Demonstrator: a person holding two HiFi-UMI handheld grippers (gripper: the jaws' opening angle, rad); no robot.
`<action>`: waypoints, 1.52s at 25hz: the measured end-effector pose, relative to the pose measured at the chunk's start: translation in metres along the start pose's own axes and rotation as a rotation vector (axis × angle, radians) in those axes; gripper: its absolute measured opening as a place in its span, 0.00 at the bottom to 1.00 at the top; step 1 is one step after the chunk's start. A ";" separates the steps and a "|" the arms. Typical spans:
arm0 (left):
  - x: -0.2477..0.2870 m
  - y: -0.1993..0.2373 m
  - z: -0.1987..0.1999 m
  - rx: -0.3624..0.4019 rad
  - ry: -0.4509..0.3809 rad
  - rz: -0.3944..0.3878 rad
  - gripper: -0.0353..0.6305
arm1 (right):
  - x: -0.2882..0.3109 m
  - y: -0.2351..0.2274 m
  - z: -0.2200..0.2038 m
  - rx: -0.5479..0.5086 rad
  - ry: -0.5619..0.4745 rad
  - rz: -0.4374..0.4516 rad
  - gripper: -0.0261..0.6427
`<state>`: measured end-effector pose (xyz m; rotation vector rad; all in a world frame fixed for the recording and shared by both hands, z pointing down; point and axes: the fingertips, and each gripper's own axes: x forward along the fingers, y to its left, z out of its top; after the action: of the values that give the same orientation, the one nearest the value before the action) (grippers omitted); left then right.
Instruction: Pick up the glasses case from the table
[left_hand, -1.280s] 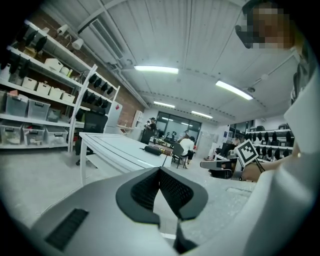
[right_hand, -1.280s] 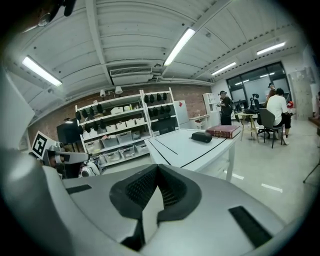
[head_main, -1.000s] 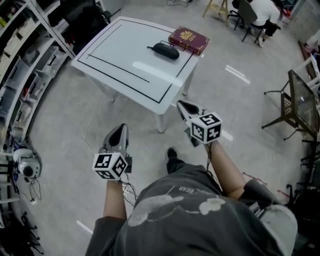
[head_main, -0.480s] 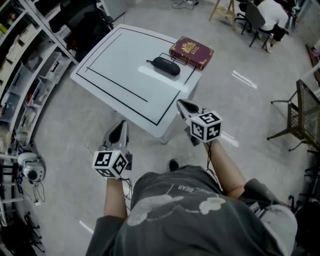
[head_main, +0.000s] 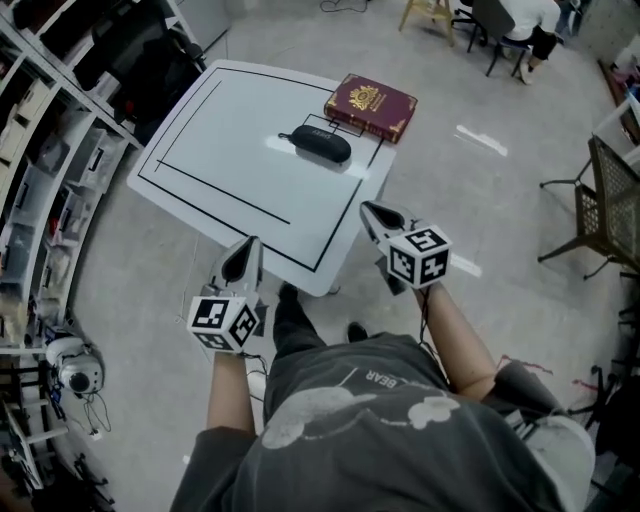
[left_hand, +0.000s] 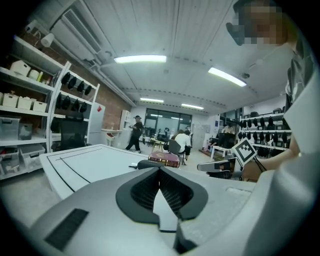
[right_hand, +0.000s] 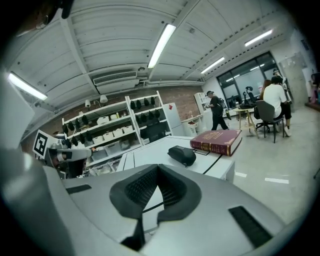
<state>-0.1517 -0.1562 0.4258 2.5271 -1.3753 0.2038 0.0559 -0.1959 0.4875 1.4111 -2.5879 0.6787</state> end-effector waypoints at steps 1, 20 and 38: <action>0.008 0.003 0.001 0.009 0.005 -0.020 0.06 | 0.001 -0.004 0.001 0.004 -0.004 -0.020 0.04; 0.150 0.065 0.031 0.134 0.152 -0.490 0.06 | 0.041 -0.036 0.027 0.125 -0.052 -0.417 0.04; 0.220 0.044 -0.004 0.470 0.333 -0.888 0.59 | 0.036 -0.037 0.026 0.202 -0.071 -0.662 0.04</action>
<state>-0.0693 -0.3555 0.4898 3.0009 -0.0121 0.7760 0.0692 -0.2525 0.4873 2.2158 -1.9213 0.7908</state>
